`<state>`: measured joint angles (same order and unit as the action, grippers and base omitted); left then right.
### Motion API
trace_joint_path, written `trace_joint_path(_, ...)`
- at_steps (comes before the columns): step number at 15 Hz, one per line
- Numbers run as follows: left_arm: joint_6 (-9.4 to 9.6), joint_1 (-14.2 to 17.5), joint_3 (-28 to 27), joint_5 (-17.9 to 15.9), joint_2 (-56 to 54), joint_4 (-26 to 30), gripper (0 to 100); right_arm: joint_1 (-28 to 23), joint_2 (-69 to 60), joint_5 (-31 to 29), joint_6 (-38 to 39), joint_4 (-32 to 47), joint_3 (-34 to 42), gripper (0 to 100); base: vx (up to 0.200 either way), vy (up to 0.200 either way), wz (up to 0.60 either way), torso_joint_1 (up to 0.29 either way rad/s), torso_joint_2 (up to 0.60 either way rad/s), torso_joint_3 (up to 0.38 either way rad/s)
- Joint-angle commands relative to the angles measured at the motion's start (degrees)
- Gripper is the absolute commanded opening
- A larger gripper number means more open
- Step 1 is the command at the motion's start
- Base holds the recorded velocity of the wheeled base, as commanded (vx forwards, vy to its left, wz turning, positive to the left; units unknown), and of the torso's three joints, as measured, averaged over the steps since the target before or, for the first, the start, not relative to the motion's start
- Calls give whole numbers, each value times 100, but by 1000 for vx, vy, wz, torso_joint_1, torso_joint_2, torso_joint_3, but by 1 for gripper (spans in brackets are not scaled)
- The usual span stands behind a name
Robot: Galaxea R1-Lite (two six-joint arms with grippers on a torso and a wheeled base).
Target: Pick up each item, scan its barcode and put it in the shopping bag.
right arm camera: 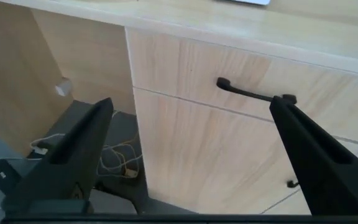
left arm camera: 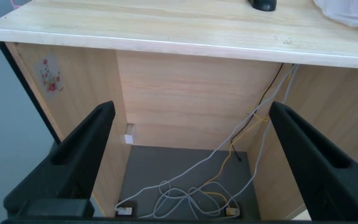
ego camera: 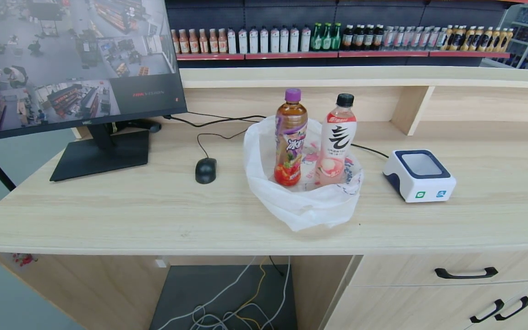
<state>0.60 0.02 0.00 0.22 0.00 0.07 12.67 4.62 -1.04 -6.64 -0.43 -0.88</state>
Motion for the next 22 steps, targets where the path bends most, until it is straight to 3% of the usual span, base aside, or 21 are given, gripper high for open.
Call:
trace_joint_path(1, 2, 6, 0, 4, 0, 1, 100, -1100, 224, 7, -4, -1, 0, 100, 0, 0, 0, 0, 0, 0)
trace_joint_path(3, 2, 6, 0, 4, 0, 1, 100, -1513, 39, 165, 84, -1, -9, 100, 0, 0, 0, 0, 0, 0)
trace_joint_path(6, -7, -2, 0, 4, 0, 1, 100, -1293, -462, 183, 102, -45, 17, 100, 0, 0, 0, 0, 0, 0)
trace_joint_path(10, -7, -2, 0, 4, 0, 1, 100, -1293, -453, 156, 84, 16, 79, 100, 0, 0, 0, 0, 0, 0)
trace_joint_path(12, -7, 6, 0, 4, 0, 1, 100, -1293, -453, 139, 612, 43, 88, 100, 0, 0, 0, 0, 0, 0)
trace_joint_path(16, -7, 6, 0, 4, 0, 1, 100, -1293, -453, 139, 647, 43, 79, 100, -150, 0, 0, 11, 7, 2)
trace_joint_path(22, 2, 6, 0, 4, 0, 1, 100, -1293, -453, 139, 647, 43, 79, 100, 0, 0, 0, 0, 0, 0)
